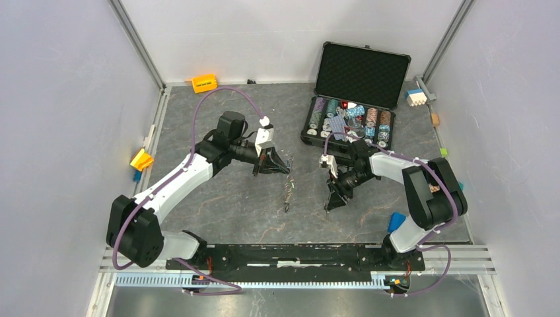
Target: Put the keys on the keyring
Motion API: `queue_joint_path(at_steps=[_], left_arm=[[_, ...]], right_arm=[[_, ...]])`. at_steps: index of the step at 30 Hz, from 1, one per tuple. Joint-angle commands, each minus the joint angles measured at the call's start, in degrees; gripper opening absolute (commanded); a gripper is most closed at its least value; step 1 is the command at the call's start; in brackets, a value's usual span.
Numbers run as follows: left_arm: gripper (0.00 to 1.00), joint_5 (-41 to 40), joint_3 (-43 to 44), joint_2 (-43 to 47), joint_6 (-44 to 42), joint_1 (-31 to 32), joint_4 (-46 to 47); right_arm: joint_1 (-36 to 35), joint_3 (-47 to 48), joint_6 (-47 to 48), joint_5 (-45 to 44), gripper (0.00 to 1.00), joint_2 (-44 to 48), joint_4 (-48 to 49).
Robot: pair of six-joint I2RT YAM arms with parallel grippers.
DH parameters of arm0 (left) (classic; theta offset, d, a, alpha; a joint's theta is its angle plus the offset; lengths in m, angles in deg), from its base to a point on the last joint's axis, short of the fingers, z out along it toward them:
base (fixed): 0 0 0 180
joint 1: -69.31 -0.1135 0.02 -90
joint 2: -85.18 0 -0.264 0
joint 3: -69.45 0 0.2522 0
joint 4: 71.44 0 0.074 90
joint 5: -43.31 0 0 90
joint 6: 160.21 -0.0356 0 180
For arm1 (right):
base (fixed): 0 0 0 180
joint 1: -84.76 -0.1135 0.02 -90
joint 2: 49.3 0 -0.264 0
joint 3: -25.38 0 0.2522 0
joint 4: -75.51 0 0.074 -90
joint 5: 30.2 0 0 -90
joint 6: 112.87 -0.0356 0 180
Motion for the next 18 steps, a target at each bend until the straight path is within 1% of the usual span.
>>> queue_joint_path(at_steps=[1, 5, 15, 18], left_arm=[[0.02, 2.1, 2.1, 1.1, -1.8, -0.2, 0.4], [0.02, 2.1, 2.0, 1.3, -1.9, -0.2, 0.3], [0.02, 1.9, 1.9, 1.5, -1.9, -0.2, 0.3], [0.02, 1.9, 1.8, 1.4, -1.9, -0.1, 0.3]], right_arm=[[-0.2, 0.9, -0.5, 1.6, 0.51, -0.1, 0.1], [-0.2, 1.2, -0.1, 2.7, 0.44, -0.4, -0.5], [-0.7, 2.3, 0.5, 4.1, 0.35, -1.2, -1.0], [-1.2, 2.4, 0.5, 4.1, 0.34, -1.5, -1.0]])
